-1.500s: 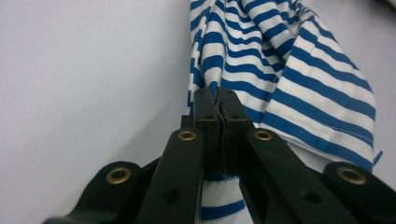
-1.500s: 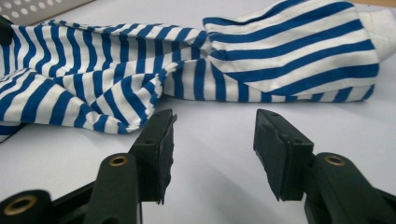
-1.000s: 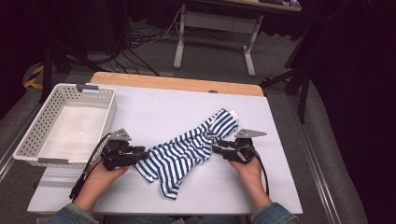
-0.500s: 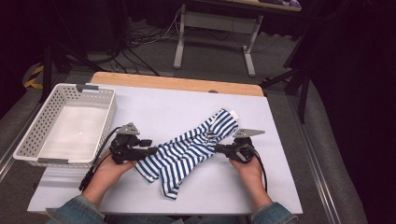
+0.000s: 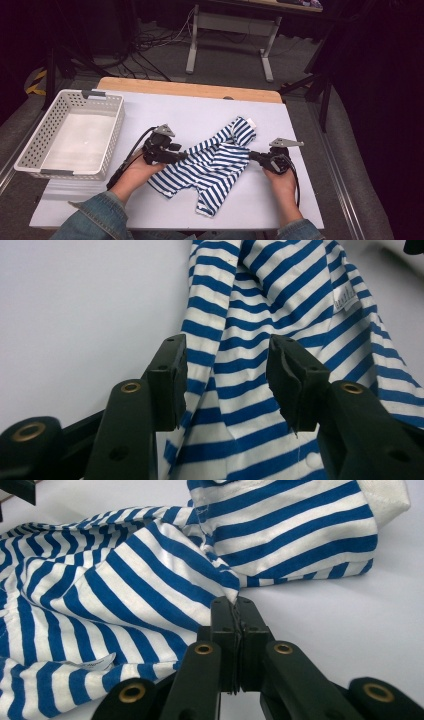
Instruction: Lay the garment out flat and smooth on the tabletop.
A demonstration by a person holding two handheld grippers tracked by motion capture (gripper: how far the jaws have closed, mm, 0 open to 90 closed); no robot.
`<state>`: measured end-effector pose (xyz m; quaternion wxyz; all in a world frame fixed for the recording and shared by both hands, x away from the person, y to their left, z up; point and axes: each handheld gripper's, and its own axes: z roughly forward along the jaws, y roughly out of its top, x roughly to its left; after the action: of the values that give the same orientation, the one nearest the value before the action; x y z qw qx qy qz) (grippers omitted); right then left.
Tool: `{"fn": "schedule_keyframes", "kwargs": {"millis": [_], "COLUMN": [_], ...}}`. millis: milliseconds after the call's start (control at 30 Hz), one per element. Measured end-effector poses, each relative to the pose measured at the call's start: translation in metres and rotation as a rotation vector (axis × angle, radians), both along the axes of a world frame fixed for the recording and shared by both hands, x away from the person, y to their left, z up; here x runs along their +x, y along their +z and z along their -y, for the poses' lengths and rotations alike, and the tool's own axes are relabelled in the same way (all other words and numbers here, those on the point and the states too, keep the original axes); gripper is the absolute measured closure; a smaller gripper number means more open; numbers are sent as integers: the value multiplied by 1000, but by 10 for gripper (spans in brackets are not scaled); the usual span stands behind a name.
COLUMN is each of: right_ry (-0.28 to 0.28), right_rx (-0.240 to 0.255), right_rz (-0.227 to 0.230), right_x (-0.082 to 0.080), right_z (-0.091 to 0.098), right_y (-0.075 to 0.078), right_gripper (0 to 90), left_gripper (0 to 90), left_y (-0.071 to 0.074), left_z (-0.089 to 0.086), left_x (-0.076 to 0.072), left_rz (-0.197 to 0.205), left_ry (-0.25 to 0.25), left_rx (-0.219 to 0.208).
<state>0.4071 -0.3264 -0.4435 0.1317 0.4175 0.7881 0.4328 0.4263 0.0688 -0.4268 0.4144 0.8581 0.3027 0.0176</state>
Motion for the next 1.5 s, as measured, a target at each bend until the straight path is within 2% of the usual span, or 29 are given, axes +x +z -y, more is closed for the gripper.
{"fn": "schedule_keyframes", "kwargs": {"millis": [167, 267, 400, 467, 500, 533, 633, 700, 767, 900, 933, 1167, 1233, 1333, 1400, 1500], "right_ry": [2, 9, 13, 14, 17, 20, 24, 26, 29, 30, 29, 23, 19, 0, -17, -23], "right_rx": [-6, 3, 14, 15, 16, 16, 18, 13, 12, 5, 4, -11, -10, -12, 0, -11], "right_rz": [3, 4, -6, -7, -2, -1, 4, 6, 5, 11, 10, 10, 8, 15, 15, 26], "right_x": [0, 0, 0, 0, 0, 0, 0, 2, 3, 6, 7, 16, 18, 24, 31, 37], "right_z": [-2, -1, -1, -1, -1, -1, 0, -1, 0, 1, 1, 6, 7, 10, 11, 10], "right_y": [-1, -2, -3, -3, -3, -2, -1, -1, 0, 4, 4, 8, 9, 12, 16, 19], "right_gripper": [887, 886, 885, 885, 885, 885, 885, 886, 886, 887, 887, 891, 891, 892, 892, 893], "left_gripper": [517, 517, 517, 586, 674, 723, 841, 860, 860, 859, 858, 855, 856, 858, 860, 861], "left_y": [-5, -9, -15, -16, -17, -17, -16, -13, -7, -1, 2, 6, 7, 8, 9, 9], "left_z": [17, 23, 28, 28, 28, 27, 25, 21, 14, 5, 0, -15, -18, -22, -25, -29], "left_x": [7, 12, 16, 17, 19, 20, 22, 22, 24, 24, 25, 27, 28, 29, 31, 32], "left_rz": [15, 16, 45, 49, 43, 37, 16, 12, 11, 10, 3, 0, 4, 7, 12, 22], "left_ry": [-29, -31, -16, -8, 6, 18, 34, 55, 74, 93, 107, 136, 140, 168, 185, 207], "left_rx": [45, 77, 143, 154, 177, 181, 166, 151, 106, 75, 55, 33, 38, 24, 23, 25]}}
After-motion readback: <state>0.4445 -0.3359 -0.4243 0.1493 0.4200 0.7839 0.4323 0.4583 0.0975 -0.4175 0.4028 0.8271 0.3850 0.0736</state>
